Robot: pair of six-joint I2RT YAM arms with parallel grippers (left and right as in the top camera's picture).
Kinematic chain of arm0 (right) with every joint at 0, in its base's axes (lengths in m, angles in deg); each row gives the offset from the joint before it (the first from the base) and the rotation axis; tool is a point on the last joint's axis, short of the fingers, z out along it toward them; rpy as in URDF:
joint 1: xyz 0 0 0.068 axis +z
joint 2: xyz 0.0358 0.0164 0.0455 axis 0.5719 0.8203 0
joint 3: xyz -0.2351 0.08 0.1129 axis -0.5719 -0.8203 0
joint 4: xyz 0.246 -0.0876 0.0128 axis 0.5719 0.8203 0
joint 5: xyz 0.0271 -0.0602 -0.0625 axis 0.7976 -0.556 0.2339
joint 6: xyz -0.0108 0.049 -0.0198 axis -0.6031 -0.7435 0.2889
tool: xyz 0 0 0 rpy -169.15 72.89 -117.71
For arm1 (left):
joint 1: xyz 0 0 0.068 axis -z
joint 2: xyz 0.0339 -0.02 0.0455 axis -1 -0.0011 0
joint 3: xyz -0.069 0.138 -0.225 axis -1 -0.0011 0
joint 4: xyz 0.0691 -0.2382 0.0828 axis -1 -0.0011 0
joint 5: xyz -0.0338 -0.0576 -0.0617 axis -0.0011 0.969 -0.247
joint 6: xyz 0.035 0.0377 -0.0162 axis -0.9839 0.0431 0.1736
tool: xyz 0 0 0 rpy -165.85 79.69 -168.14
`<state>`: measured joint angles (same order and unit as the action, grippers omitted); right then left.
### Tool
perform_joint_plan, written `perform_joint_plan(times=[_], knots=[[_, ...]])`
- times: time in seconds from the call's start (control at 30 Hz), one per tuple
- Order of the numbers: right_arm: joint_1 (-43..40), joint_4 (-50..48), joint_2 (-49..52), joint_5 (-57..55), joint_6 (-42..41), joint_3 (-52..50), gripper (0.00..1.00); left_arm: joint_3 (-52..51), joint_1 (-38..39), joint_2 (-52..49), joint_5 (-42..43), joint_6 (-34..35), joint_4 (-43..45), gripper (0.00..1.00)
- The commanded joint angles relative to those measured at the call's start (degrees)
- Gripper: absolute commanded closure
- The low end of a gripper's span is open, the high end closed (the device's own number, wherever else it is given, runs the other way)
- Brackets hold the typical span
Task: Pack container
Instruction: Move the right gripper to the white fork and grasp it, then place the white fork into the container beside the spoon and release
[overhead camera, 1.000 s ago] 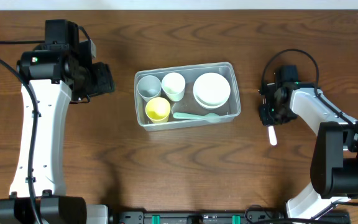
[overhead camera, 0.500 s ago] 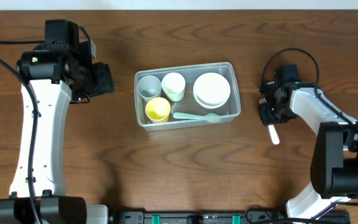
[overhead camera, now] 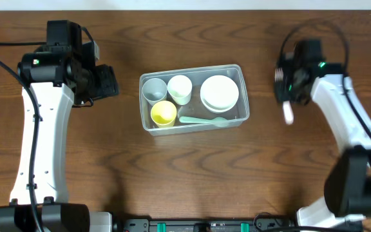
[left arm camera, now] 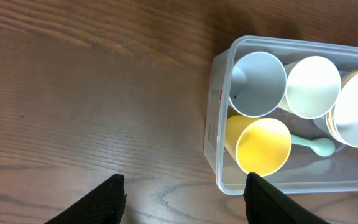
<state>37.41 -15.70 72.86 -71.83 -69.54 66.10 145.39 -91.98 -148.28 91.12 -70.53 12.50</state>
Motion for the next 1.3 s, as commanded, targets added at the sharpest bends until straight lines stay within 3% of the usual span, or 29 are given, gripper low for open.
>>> perform_joint_plan(times=[0.0, 0.17, 0.3, 0.8, 0.83, 0.9, 0.93, 0.97, 1.27], knots=[[5.5, 2.2, -6.3, 1.1, 8.2, 8.0, 0.99, -0.2, -0.2, -0.2, -0.5, -0.1, -0.2, 0.38], [17.2, 4.1, -7.0, 1.1, 22.6, 10.2, 0.99, -0.2, -0.1, -0.2, -0.5, -0.1, -0.2, 0.38], [24.6, 4.0, -4.9, 1.1, 28.8, 7.9, 0.99, -0.2, -0.2, -0.2, -0.5, -0.1, -0.7, 0.38], [32.8, 4.2, 7.6, 1.1, 30.7, 6.0, 0.98, -0.2, -0.1, -0.2, -0.5, -0.1, -1.5, 0.38], [32.9, 4.2, 7.6, 1.1, 30.6, 6.0, 0.95, -0.2, -0.1, -0.2, -0.5, -0.1, -1.4, 0.38], [32.9, 4.1, 7.6, 1.1, 29.7, 6.0, 0.64, -0.2, -0.2, -0.2, -0.5, -0.1, -1.5, 0.38], [32.9, 4.1, 7.6, 1.0, 29.6, 6.0, 0.43, -0.2, -0.2, -0.2, -0.5, -0.1, -1.4, 0.38], [32.9, 4.3, 7.6, 0.9, 29.6, 6.0, 0.38, -0.2, -0.1, -0.2, -0.5, -0.1, -1.4, 0.38], [30.3, 1.6, 5.9, 0.4, 16.3, 6.8, 0.37, -0.2, -0.1, -0.2, -0.5, -0.1, -1.4, 0.38]])
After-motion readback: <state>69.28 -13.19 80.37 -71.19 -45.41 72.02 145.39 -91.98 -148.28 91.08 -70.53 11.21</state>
